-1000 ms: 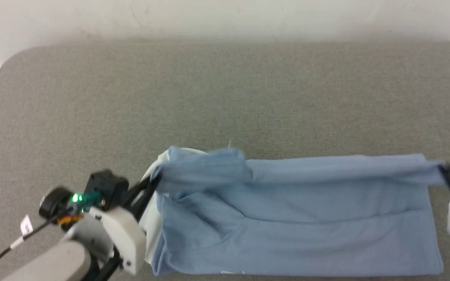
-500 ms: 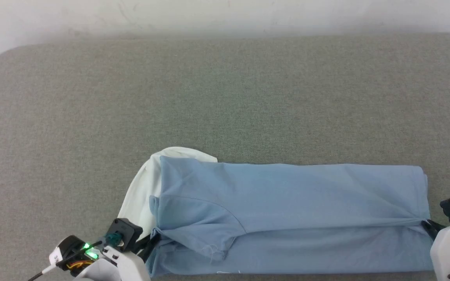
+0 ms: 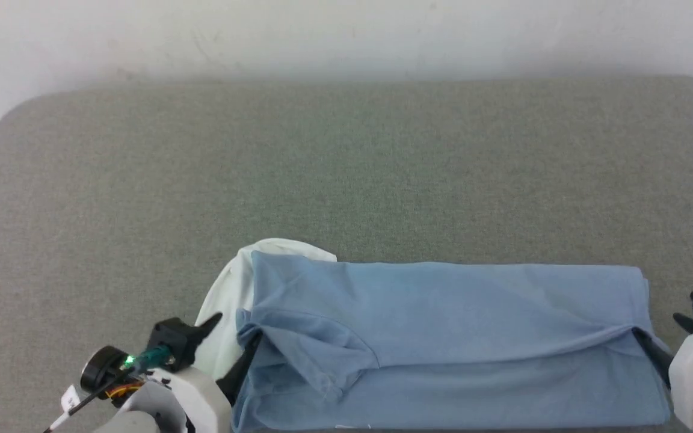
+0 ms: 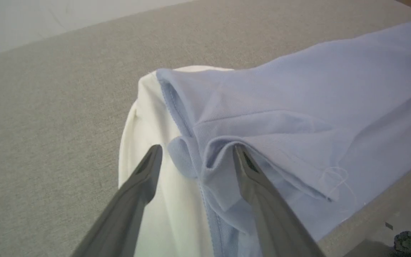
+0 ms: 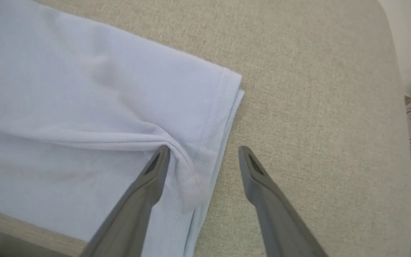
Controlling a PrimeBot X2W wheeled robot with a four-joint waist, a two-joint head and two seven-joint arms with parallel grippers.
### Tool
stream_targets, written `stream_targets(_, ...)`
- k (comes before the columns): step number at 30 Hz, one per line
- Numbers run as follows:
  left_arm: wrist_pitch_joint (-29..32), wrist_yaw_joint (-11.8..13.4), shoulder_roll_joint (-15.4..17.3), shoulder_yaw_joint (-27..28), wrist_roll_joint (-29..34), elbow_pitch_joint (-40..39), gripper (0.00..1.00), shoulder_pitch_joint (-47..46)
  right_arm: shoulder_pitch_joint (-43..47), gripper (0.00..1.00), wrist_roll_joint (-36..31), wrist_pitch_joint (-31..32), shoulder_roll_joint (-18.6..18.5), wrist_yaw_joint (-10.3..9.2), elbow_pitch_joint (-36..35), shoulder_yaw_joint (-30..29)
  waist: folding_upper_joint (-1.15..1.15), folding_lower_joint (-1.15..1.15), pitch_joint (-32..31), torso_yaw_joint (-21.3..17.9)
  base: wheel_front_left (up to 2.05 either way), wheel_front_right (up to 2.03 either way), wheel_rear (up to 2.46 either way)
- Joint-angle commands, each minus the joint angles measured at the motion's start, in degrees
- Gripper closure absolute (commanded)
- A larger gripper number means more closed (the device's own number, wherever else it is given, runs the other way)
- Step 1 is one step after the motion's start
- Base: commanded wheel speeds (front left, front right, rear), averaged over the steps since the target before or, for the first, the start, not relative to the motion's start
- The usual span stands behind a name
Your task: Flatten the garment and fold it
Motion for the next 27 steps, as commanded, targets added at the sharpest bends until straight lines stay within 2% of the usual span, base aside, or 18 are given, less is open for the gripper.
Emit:
stream_targets(1,-1.57,0.9,-0.23,1.05,-0.61,-0.46,0.0,1.2,0.67,0.0,1.02,0.38,0.04,-0.11,-1.13,-0.99,0.0,0.0,-2.27,0.32,0.0,0.0,0.0)
stream_targets(4,-5.25,3.3,-1.23,4.9,-2.43,-1.75,0.0,3.0,2.07,0.0,3.77,1.59,1.28,-0.11,-3.86,-4.9,0.0,0.0,-3.75,0.61,0.0,0.0,0.0)
stream_targets(8,-6.91,6.56,-3.59,11.72,-2.74,-4.03,0.0,6.54,4.53,0.0,5.52,3.78,5.42,-0.11,-6.79,-10.56,0.0,0.0,-4.76,1.1,0.0,0.0,0.0)
stream_targets(11,-6.99,9.43,-7.22,21.05,1.4,-7.9,0.0,10.19,6.32,0.0,3.34,4.78,9.11,-0.11,-7.79,-15.05,0.0,0.0,-4.94,1.52,0.0,0.0,0.0)
stream_targets(14,-7.01,10.31,-11.7,30.19,7.19,-11.77,0.0,15.18,7.84,0.0,0.76,5.51,13.89,-0.11,-8.03,-19.95,0.0,0.0,-5.01,1.97,0.0,0.0,0.0)
stream_targets(17,-7.01,9.19,-15.45,36.72,14.23,-14.76,0.0,19.68,8.82,0.0,-2.93,6.16,18.54,-0.11,-7.78,-24.64,0.0,0.0,-4.86,2.32,0.0,0.0,0.0)
stream_targets(21,-7.02,6.06,-18.89,41.28,22.85,-16.4,0.0,23.24,8.84,0.0,-7.56,6.77,24.47,-0.11,-6.24,-30.27,0.0,0.0,-4.3,2.85,0.0,0.0,0.0)
stream_targets(24,-7.02,4.17,-20.87,43.68,28.63,-17.07,0.0,24.25,7.83,0.0,-10.13,7.25,27.89,-0.11,-3.94,-33.5,0.0,0.0,-3.64,3.22,0.0,0.0,0.0)
stream_targets(27,-7.02,3.01,-23.03,45.56,32.84,-17.54,0.0,24.86,6.56,0.0,-11.88,7.66,29.5,-0.11,-1.15,-35.2,0.0,0.0,-2.75,3.6,0.0,0.0,0.0)
